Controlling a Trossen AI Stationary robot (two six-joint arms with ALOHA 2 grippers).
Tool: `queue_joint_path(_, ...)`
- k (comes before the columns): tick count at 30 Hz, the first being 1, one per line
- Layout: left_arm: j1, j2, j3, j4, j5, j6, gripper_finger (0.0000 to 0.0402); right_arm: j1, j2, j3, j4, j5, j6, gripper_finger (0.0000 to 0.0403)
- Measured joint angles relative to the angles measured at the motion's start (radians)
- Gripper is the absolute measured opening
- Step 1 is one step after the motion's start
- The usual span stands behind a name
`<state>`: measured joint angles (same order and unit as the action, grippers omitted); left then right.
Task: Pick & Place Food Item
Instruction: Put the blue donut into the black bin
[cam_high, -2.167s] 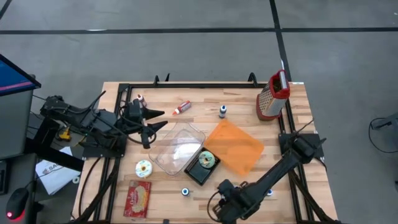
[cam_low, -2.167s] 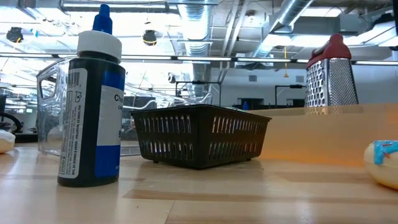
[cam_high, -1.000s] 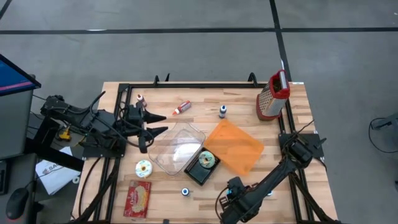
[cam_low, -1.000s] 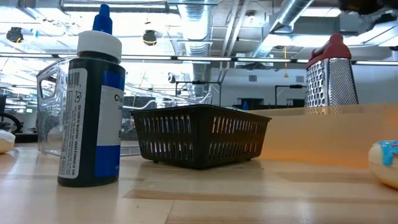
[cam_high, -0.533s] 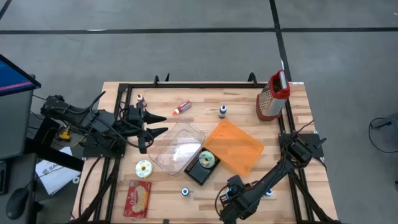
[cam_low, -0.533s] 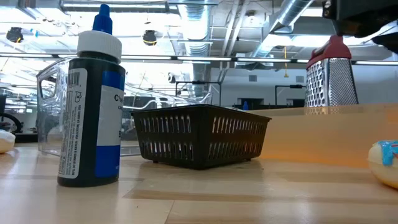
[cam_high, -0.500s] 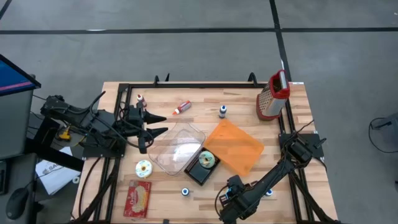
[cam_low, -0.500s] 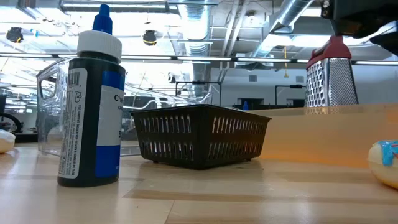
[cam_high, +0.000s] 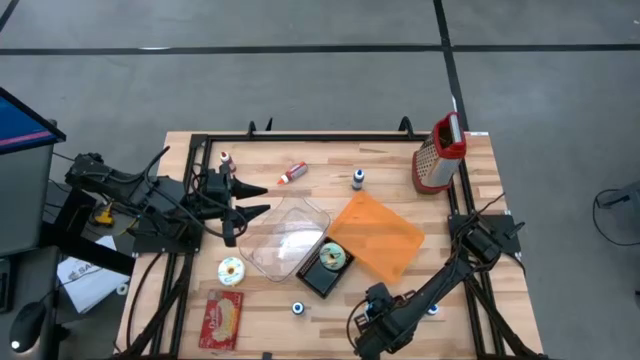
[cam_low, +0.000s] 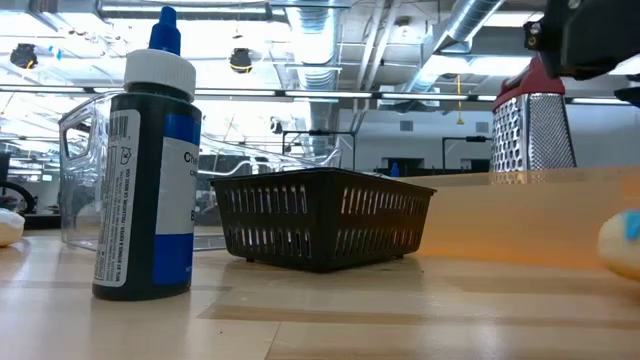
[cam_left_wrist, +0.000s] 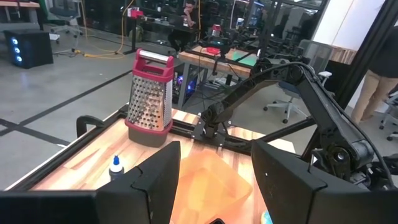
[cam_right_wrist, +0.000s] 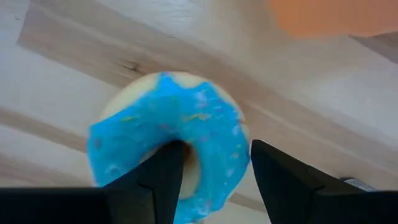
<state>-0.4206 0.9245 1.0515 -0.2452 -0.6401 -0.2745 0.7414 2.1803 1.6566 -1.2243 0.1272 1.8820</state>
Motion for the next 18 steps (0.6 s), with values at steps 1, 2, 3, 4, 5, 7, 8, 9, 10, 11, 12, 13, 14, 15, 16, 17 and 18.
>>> queue_joint_path(1,0.0,0.0,0.0,0.0,0.001,0.0,0.0195,0.0,0.0,-0.003,0.009,-0.001,0.0,0.0182)
queue_joint_path(2,0.0,0.0,0.0,0.0,0.001,0.0,0.0195,0.0,0.0,-0.008,0.02,-0.002,-0.001,0.0182)
queue_joint_path(3,0.0,0.0,0.0,0.0,0.001,0.0,0.0195,0.0,0.0,-0.01,0.02,-0.002,0.0,0.0182)
queue_joint_path(4,0.0,0.0,0.0,0.0,0.001,0.0,0.0195,0.0,0.0,-0.011,0.019,-0.002,0.0,0.0182)
queue_joint_path(5,0.0,0.0,0.0,0.0,0.001,0.0,0.0195,0.0,0.0,-0.011,0.019,-0.002,0.0,0.0182)
queue_joint_path(7,0.0,0.0,0.0,0.0,0.0,0.0,0.0195,0.0,0.0,-0.01,0.019,-0.002,0.002,0.0182)
queue_joint_path(8,0.0,0.0,0.0,0.0,0.0,0.0,0.0195,0.0,0.0,-0.01,0.019,-0.002,0.003,0.0181)
queue_joint_path(9,0.0,0.0,0.0,0.0,0.0,0.0,0.0195,-0.003,0.0,-0.01,0.018,-0.002,0.003,0.0179)
queue_joint_path(10,0.0,0.0,0.0,0.0,0.0,0.0,0.0195,-0.005,0.0,-0.01,0.017,-0.002,0.003,0.0176)
queue_joint_path(11,0.0,0.0,0.0,0.0,0.0,0.0,0.0195,-0.005,0.0,-0.01,0.017,-0.002,0.003,0.0172)
queue_joint_path(12,0.0,0.0,0.0,0.0,0.0,0.0,0.0195,-0.004,0.0,-0.01,0.017,-0.002,0.003,0.0166)
queue_joint_path(13,0.0,0.0,0.0,0.0,0.0,0.0,0.0195,-0.004,0.0,-0.01,0.017,-0.002,0.003,0.0158)
queue_joint_path(14,0.0,0.0,0.0,0.0,0.0,0.0,0.0195,-0.004,0.0,-0.01,0.017,-0.002,0.003,0.015)
queue_joint_path(15,0.0,0.0,0.0,0.0,0.0,0.0,0.0195,-0.004,0.0,-0.01,0.018,-0.002,0.003,0.0141)
queue_joint_path(16,0.0,0.0,0.0,0.0,0.0,0.0,0.0195,-0.004,0.0,-0.01,0.018,-0.001,0.004,0.0132)
queue_joint_path(17,0.0,0.0,0.0,0.0,0.0,0.0,0.0195,-0.004,0.0,-0.01,0.018,-0.001,0.009,0.0123)
queue_joint_path(18,0.0,0.0,0.0,0.0,-0.001,0.0,0.0195,-0.004,0.0,-0.01,0.018,-0.001,0.014,0.0115)
